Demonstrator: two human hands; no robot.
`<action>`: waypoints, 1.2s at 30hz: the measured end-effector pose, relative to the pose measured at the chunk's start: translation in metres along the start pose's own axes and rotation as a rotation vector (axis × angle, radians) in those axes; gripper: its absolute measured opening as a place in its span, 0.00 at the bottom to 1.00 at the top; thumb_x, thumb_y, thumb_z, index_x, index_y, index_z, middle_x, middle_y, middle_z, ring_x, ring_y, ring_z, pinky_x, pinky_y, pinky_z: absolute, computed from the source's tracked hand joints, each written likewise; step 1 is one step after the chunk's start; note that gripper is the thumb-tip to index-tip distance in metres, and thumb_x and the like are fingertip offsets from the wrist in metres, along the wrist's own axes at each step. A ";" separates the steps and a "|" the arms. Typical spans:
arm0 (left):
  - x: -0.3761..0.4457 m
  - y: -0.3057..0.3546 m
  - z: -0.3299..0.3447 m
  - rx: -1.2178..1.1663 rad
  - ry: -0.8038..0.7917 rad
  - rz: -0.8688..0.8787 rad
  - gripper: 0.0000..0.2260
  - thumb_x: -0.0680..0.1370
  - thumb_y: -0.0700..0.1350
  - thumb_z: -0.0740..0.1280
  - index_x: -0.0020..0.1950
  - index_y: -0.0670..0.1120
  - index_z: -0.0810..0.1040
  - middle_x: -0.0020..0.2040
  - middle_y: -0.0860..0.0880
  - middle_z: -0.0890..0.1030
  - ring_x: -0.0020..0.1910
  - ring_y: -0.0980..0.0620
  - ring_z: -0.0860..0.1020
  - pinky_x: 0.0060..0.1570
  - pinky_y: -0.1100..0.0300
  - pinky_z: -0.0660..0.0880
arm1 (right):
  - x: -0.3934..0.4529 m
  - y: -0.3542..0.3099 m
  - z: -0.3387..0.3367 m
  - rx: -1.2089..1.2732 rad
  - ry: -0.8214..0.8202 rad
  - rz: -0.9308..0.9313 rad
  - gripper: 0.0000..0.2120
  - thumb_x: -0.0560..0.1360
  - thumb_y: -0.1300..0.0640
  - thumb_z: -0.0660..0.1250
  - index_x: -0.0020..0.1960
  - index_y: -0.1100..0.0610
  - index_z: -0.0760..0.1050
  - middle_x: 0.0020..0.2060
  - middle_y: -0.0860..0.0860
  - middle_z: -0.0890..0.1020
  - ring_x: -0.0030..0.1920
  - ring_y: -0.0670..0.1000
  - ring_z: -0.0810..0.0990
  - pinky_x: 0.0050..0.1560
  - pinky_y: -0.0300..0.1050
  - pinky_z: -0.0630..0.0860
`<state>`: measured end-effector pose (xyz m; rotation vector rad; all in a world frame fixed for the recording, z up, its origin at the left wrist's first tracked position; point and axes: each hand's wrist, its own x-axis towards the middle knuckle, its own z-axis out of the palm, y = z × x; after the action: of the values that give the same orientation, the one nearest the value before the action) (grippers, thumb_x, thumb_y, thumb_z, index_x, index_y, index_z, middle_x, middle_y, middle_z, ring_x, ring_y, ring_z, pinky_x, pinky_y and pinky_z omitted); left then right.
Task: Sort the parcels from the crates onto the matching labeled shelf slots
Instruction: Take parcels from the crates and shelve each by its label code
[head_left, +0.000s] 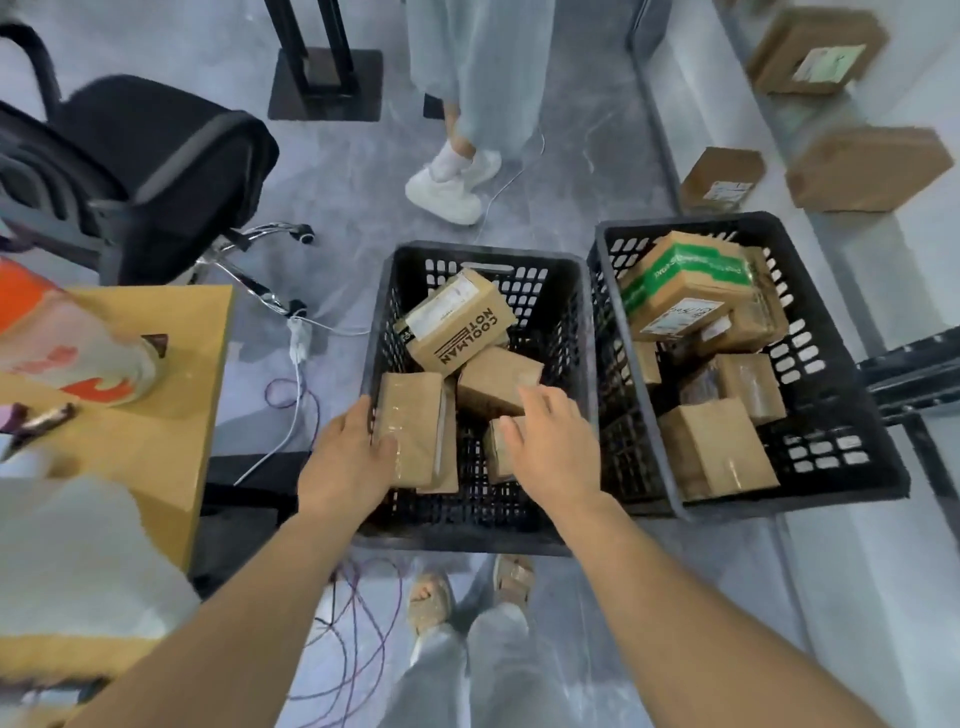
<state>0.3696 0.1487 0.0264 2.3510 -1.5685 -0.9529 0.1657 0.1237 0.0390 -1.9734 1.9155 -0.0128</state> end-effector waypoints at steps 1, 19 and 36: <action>0.005 -0.005 0.005 -0.012 -0.012 -0.019 0.21 0.79 0.50 0.58 0.72 0.49 0.63 0.66 0.42 0.71 0.64 0.42 0.69 0.58 0.48 0.69 | 0.007 0.001 0.012 0.023 -0.030 0.006 0.21 0.80 0.49 0.56 0.69 0.55 0.66 0.64 0.55 0.71 0.63 0.56 0.70 0.59 0.52 0.70; 0.077 -0.044 0.115 -0.037 -0.072 -0.118 0.24 0.78 0.45 0.61 0.73 0.47 0.62 0.72 0.44 0.65 0.68 0.43 0.66 0.64 0.48 0.68 | 0.068 -0.002 0.165 0.321 -0.418 0.065 0.20 0.81 0.51 0.56 0.71 0.54 0.64 0.64 0.54 0.72 0.62 0.55 0.73 0.57 0.52 0.73; 0.073 0.003 0.089 -0.207 -0.123 -0.208 0.28 0.79 0.51 0.61 0.77 0.51 0.55 0.72 0.45 0.62 0.66 0.46 0.69 0.59 0.55 0.67 | 0.060 0.003 0.119 0.543 -0.343 0.063 0.17 0.80 0.49 0.57 0.68 0.48 0.68 0.55 0.50 0.78 0.54 0.50 0.76 0.54 0.53 0.75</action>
<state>0.3336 0.1024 -0.0728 2.3796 -1.2111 -1.2601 0.1994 0.0976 -0.0869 -1.4475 1.5457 -0.1508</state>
